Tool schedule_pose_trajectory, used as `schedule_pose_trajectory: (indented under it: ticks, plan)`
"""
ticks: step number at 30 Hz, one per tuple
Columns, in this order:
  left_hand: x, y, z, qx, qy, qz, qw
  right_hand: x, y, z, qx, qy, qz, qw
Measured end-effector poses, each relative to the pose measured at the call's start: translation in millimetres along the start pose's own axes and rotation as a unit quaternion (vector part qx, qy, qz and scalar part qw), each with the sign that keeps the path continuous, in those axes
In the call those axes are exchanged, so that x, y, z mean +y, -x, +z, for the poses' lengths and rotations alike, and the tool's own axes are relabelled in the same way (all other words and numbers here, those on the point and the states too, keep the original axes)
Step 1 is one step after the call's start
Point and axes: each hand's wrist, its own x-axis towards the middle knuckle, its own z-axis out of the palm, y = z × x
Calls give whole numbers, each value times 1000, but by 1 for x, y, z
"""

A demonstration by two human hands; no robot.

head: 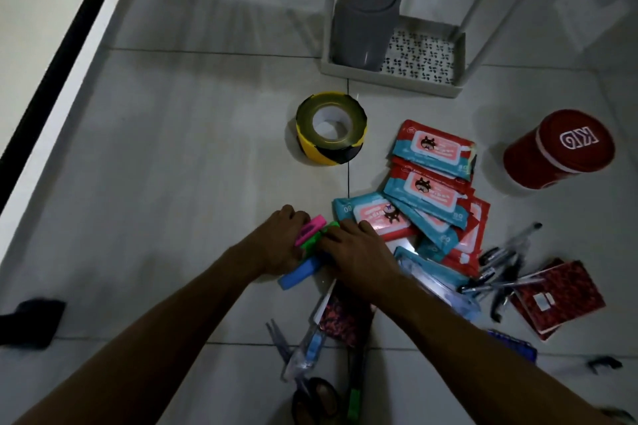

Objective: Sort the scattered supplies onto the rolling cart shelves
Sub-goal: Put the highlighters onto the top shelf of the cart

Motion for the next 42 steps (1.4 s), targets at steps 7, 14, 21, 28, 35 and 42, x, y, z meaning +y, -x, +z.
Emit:
schedule_pose_trajectory:
  ticks: [7,14,21,28,35,42]
  plan:
    - [7,-5,2,-6,-100,-8,995,-4,-5,3,-57,46,-17,997]
    - [2,-3,-5,-13,-96,-83,992,13,-8,-9,-77,116,9,990]
    - [11,8,-87,124,-169,-65,976,40,9,-92,1,35,100,994]
    - [51,32,-220,205,-232,-51,949,47,6,-224,61,61,140,986]
    - [108,46,-342,276,-270,21,922,44,-14,-341,99,125,164,973]
    - [153,35,-459,381,-258,93,883,66,-56,-472,187,127,138,964]
